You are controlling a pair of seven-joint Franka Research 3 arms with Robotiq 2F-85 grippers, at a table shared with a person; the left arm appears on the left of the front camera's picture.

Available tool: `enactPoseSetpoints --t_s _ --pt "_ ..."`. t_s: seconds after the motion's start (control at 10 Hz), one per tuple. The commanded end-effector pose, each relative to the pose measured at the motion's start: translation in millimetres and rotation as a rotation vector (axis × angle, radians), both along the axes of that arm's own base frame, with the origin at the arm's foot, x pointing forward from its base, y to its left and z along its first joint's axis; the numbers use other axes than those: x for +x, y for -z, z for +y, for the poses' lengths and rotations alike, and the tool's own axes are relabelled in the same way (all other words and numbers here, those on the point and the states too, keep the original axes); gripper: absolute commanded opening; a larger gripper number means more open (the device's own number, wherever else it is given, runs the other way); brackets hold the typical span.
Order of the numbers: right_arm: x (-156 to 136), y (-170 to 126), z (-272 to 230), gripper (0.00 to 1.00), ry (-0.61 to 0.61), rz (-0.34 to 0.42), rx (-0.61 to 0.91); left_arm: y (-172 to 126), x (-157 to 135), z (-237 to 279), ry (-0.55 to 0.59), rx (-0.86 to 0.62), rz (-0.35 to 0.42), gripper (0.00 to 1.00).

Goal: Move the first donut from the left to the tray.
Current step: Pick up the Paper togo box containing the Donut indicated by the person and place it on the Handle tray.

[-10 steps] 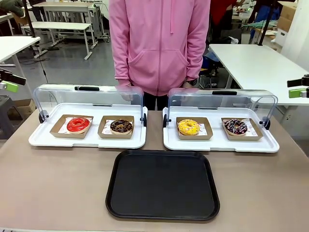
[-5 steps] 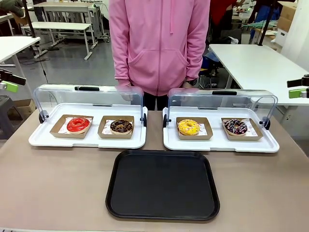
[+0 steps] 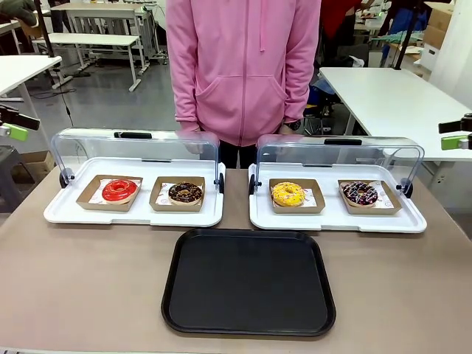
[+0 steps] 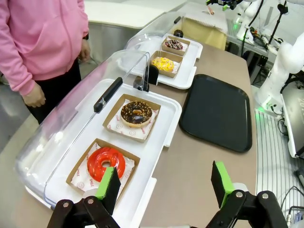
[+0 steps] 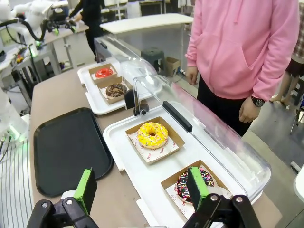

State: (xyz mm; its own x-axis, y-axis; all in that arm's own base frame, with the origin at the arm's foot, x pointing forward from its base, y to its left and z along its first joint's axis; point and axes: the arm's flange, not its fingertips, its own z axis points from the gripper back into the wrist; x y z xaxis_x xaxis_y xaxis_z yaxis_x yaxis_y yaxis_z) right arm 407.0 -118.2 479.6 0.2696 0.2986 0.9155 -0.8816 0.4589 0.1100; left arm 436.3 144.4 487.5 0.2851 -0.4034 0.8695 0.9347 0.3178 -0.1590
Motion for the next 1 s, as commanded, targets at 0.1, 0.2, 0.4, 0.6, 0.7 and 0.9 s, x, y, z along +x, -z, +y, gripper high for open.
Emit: enactPoseSetpoints --t_s 0.1,0.2,0.4,0.6,0.7,0.9 --pt "3.5 -0.2 0.4 1.0 -0.002 -0.029 0.023 -0.6 -0.8 -0.1 0.009 -0.01 -0.011 1.0" --pt "3.5 -0.2 0.4 1.0 -0.002 -0.029 0.023 -0.6 -0.8 -0.1 0.009 -0.01 -0.011 1.0" --pt "3.5 -0.2 0.4 1.0 -0.002 -0.029 0.023 -0.6 -0.8 -0.1 0.009 -0.01 -0.011 1.0" --pt "3.5 -0.2 0.4 1.0 -0.002 -0.029 0.023 -0.6 -0.8 -0.1 0.009 -0.01 -0.011 1.0" --pt "3.5 -0.2 0.4 1.0 -0.002 -0.029 0.023 -0.6 -0.8 -0.1 0.009 -0.01 -0.011 1.0" --pt "3.5 -0.2 0.4 1.0 -0.002 -0.029 0.023 -0.6 -0.8 -0.1 0.009 -0.01 -0.011 1.0"
